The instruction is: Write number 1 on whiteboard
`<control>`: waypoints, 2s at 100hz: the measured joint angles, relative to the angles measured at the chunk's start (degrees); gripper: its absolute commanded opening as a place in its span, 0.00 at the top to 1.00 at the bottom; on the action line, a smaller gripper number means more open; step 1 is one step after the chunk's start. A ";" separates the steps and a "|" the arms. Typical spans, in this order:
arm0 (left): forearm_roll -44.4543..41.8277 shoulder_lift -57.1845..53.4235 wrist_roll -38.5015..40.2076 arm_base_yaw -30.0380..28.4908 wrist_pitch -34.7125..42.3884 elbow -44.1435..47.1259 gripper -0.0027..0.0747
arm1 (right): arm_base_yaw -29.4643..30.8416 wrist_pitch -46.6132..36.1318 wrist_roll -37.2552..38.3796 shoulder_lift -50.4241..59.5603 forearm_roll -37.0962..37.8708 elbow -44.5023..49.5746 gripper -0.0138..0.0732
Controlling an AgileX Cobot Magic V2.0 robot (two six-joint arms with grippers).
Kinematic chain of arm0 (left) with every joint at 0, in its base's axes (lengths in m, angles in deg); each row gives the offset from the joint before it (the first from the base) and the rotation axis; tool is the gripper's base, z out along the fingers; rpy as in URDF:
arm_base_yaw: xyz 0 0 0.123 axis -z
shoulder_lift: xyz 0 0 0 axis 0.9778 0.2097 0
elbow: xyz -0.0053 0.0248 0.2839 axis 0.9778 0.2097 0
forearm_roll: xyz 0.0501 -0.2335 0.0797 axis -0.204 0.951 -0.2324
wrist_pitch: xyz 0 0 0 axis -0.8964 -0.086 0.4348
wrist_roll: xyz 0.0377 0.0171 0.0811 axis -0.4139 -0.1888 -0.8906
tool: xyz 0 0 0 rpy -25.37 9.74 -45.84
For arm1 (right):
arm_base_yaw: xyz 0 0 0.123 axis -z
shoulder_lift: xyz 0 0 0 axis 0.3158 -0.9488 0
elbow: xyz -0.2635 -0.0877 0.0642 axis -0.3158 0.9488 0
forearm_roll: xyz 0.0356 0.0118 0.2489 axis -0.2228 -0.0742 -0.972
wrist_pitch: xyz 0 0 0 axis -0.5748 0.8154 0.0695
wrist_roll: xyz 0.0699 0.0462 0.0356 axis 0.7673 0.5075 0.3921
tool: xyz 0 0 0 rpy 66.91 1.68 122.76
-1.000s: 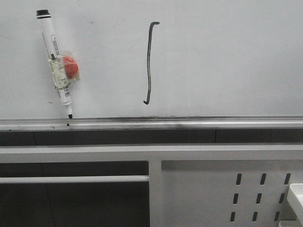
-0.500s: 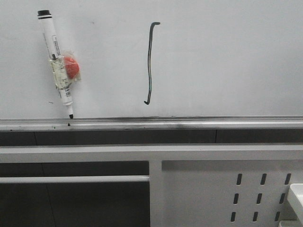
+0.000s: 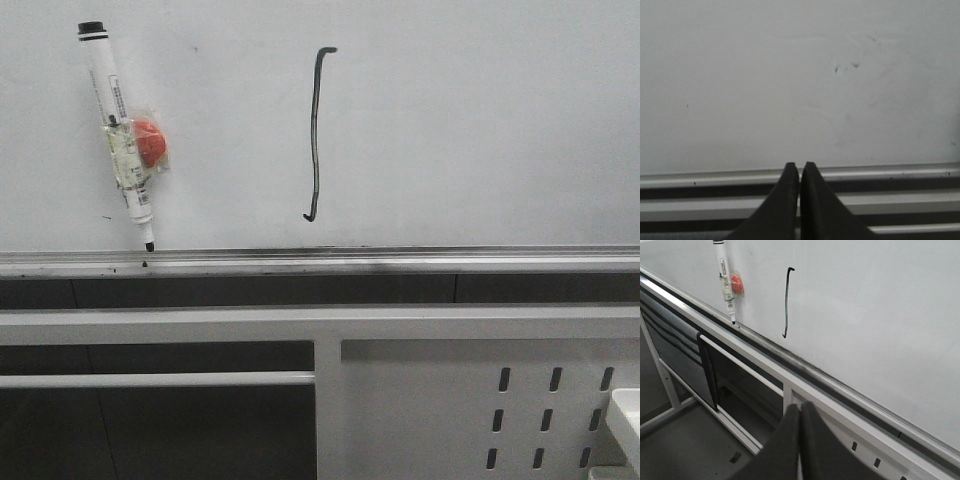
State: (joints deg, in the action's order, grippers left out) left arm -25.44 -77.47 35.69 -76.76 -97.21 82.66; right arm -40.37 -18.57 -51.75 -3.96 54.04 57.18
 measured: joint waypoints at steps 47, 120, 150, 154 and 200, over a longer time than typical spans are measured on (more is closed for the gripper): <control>7.71 0.00 0.49 0.00 -5.40 3.14 0.99 | 0.00 0.00 0.00 0.00 0.00 0.12 0.90; 44.09 0.00 0.89 -0.02 -5.60 3.14 0.99 | 0.00 0.25 0.00 0.00 4.57 0.12 0.90; 44.09 0.00 0.89 -0.02 -5.56 3.14 0.99 | 0.63 -4.48 0.09 0.00 -2.32 0.12 0.90; 44.09 0.00 0.89 -0.02 -5.47 3.14 0.99 | 1.46 -6.57 0.09 0.00 -3.98 0.12 0.90; 44.13 0.00 0.89 -0.02 -5.47 3.14 0.99 | 31.81 -31.73 -4.48 0.35 -18.78 6.08 0.90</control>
State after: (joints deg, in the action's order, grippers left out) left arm 18.68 -77.47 36.58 -76.79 -102.68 85.79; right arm -8.56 -50.30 -56.23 -3.60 35.26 63.26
